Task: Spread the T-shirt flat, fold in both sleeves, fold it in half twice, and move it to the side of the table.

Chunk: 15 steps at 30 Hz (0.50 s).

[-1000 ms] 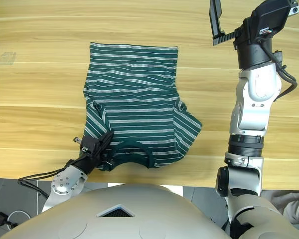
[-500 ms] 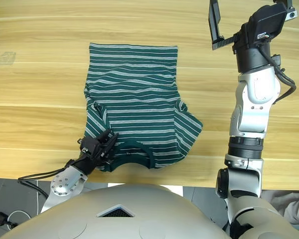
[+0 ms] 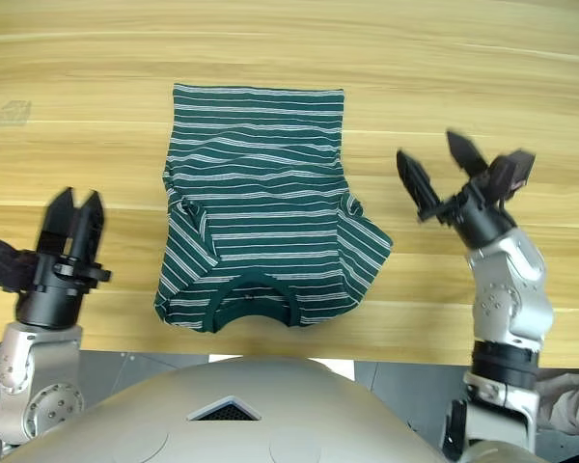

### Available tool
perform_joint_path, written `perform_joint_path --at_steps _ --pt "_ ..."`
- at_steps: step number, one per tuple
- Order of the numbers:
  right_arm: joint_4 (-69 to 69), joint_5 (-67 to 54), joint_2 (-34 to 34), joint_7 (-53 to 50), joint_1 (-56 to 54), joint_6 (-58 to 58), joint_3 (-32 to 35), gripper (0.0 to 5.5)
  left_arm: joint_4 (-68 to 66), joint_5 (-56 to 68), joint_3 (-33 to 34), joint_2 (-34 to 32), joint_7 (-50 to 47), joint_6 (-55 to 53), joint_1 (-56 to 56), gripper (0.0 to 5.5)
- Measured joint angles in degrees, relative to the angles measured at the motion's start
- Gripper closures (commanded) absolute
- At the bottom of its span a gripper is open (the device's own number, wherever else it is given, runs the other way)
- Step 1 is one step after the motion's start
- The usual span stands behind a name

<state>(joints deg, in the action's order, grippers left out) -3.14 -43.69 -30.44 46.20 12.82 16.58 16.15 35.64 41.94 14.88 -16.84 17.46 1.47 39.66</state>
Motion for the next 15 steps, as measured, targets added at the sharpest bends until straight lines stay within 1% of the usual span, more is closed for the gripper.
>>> perform_joint_path --at_steps 1,2,3,5,8,12,14,15 --pt "1.2 0.0 -2.5 5.2 2.0 0.8 0.1 0.1 -0.3 0.0 1.4 0.5 -1.6 -0.3 -0.4 3.33" --pt "1.9 0.0 -3.9 8.2 3.1 0.9 0.1 0.1 -0.4 -0.1 2.0 0.8 -2.5 -0.6 -0.5 3.33" --pt "3.1 0.0 -6.5 14.3 4.9 1.5 -0.3 0.1 -0.4 -0.3 2.3 1.7 -3.6 -1.3 -0.5 3.33" --pt "5.2 0.1 -8.5 19.7 5.4 2.4 -0.8 0.1 -0.3 -1.4 2.2 2.7 -4.4 -1.6 -0.2 3.33" --pt "10.8 2.1 -8.6 21.3 2.0 2.7 -1.2 0.1 -0.7 -2.6 2.0 4.2 -4.0 -1.5 0.5 3.33" --pt "11.5 6.9 -8.4 22.8 1.5 1.0 -5.0 0.1 -1.2 -3.7 2.0 5.0 -3.2 -1.5 0.9 3.33" --pt "12.5 9.4 -7.7 22.5 1.5 -1.0 -5.9 0.1 -1.3 -4.0 1.7 5.3 -2.7 -1.6 0.8 3.33" --pt "12.6 10.5 -7.4 22.3 1.5 -1.5 -6.3 0.3 -1.5 -4.3 1.3 5.4 -2.5 -1.8 0.7 3.28"
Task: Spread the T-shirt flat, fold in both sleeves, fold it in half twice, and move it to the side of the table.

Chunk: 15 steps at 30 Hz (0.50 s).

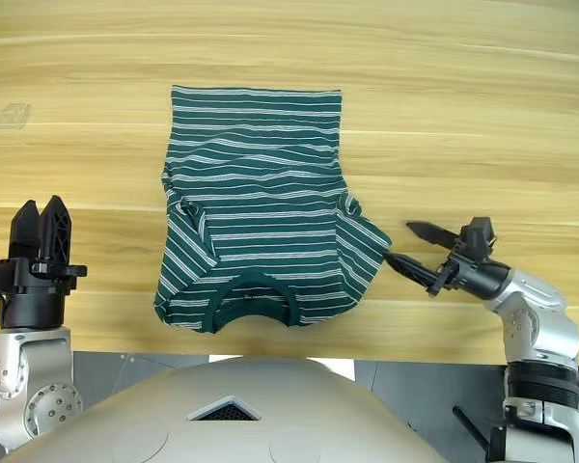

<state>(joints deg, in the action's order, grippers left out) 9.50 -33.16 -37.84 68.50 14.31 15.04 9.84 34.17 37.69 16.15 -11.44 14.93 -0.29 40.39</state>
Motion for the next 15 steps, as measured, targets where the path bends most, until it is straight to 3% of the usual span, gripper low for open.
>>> perform_joint_path --at_steps 7,15 --pt "-0.6 3.1 0.9 1.8 0.7 -2.1 -3.0 1.35 -0.8 -1.7 -1.2 0.5 0.8 -0.9 -0.5 3.28" --pt "-0.1 5.2 0.9 1.8 0.5 -3.3 -3.6 3.0 -1.9 -2.7 -1.9 1.5 1.8 -0.9 -0.4 3.28"
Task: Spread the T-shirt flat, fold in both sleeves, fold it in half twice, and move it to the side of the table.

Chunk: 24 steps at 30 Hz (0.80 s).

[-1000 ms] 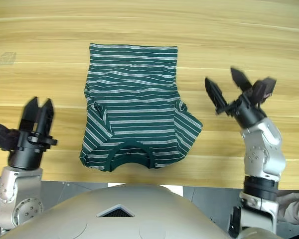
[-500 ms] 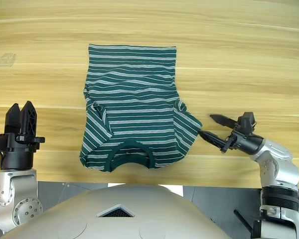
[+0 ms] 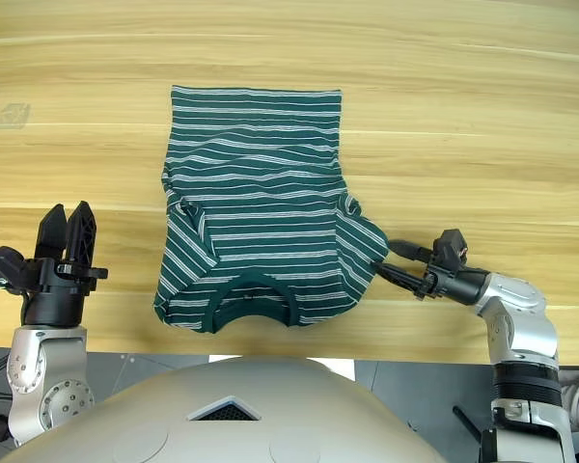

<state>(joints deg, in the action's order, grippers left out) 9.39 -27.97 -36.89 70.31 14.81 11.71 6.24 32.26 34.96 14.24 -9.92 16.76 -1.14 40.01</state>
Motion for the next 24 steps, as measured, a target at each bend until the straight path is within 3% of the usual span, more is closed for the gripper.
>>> perform_joint_path --at_steps 8,12,24 --pt "0.7 1.3 0.2 -0.1 -0.5 -1.1 -0.6 4.47 -1.3 -1.3 -0.9 1.0 0.6 0.0 -0.2 3.28" --pt "1.2 1.8 1.2 0.0 -1.5 -1.8 -1.4 5.46 -2.4 -1.7 -1.8 1.1 1.3 0.0 -0.4 3.28" --pt "-2.2 0.0 2.5 1.2 -1.7 -1.3 -2.4 5.48 -3.4 -3.4 -3.1 1.3 2.6 0.0 -0.8 3.28"
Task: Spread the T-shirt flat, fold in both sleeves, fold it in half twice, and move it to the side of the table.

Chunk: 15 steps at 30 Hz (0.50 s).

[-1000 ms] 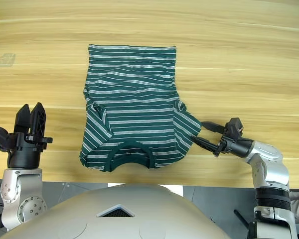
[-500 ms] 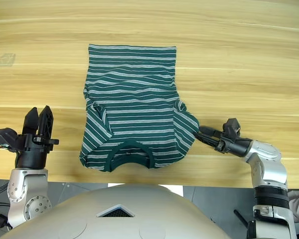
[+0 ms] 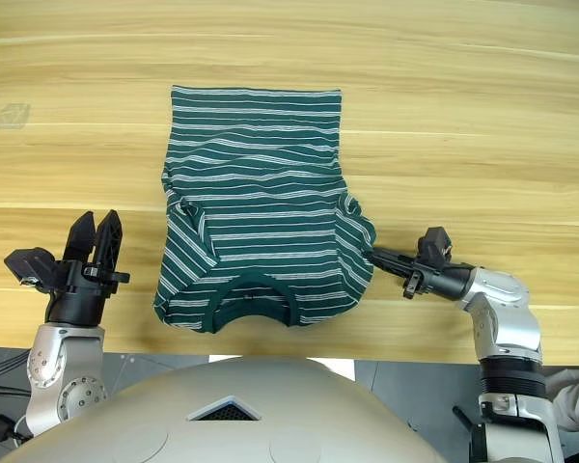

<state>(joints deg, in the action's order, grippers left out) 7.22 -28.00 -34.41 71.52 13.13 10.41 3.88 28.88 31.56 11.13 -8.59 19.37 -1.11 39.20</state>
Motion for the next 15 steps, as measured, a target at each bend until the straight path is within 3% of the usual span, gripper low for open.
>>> perform_joint_path --at_steps 9,15 --pt "-8.1 0.3 0.5 -0.7 0.5 0.9 -3.8 5.48 -0.5 -0.8 -1.4 0.4 0.9 0.2 0.1 3.28" --pt "-11.0 7.4 4.7 -6.7 0.7 -2.3 -10.9 5.48 -1.2 -1.5 -2.1 0.8 1.1 0.6 0.1 3.28"
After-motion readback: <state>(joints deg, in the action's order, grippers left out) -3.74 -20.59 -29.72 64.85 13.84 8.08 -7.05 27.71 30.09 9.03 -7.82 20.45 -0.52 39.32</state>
